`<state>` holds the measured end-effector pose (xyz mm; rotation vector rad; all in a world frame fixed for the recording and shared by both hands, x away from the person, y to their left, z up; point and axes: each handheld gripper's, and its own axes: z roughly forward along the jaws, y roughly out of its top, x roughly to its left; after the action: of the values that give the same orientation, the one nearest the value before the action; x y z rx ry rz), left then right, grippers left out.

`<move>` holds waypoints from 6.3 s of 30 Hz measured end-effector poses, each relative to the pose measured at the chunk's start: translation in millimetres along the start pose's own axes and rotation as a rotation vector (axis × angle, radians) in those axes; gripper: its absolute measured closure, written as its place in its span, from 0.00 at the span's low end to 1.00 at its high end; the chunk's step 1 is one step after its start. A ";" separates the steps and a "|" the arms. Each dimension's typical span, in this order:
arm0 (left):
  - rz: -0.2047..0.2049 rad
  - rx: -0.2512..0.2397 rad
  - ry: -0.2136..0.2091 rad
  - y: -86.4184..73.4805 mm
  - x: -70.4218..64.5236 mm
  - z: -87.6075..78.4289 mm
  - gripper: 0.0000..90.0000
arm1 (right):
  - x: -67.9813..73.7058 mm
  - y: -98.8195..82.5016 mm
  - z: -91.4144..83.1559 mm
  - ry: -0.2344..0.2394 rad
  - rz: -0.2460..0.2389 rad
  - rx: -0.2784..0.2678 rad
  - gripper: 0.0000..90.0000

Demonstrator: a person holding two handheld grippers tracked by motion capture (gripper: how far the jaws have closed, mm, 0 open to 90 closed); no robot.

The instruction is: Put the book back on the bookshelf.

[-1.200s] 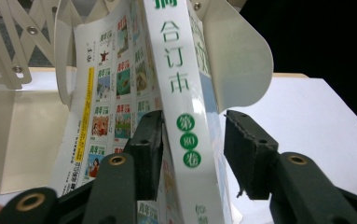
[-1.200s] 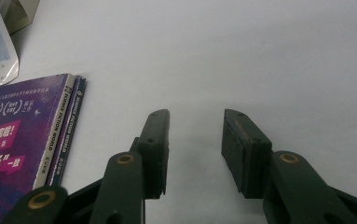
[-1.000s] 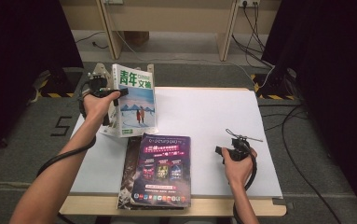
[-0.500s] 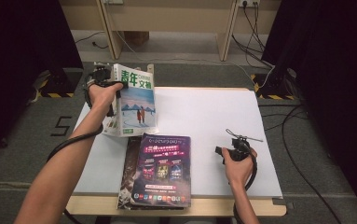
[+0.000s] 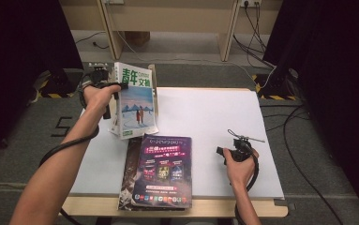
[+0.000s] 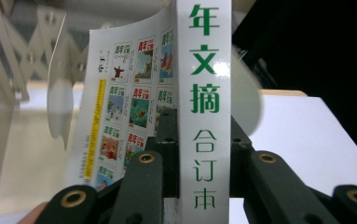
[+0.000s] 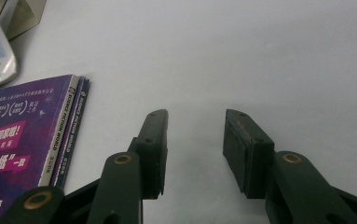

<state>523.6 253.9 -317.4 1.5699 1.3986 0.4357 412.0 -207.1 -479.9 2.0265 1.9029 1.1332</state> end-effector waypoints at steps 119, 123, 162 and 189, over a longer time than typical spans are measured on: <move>0.244 -0.021 -0.015 -60.7 -48.2 -50.1 0.81 | -7.5 -1.0 -7.6 0.004 0.027 -0.004 0.65; 0.238 -0.024 -0.036 -52.5 -44.8 -48.1 0.81 | -8.4 -0.8 -6.1 0.000 0.025 0.003 0.65; 0.197 -0.099 0.011 0.9 -51.5 0.8 0.81 | -9.1 0.5 -5.8 0.004 0.027 -0.005 0.65; 0.241 -0.178 0.110 14.5 -48.4 14.8 0.81 | -8.5 1.0 -6.5 0.005 0.027 -0.008 0.65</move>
<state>529.7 205.6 -297.4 1.5919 1.2188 0.7802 409.6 -217.5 -478.3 2.0533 1.8757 1.1514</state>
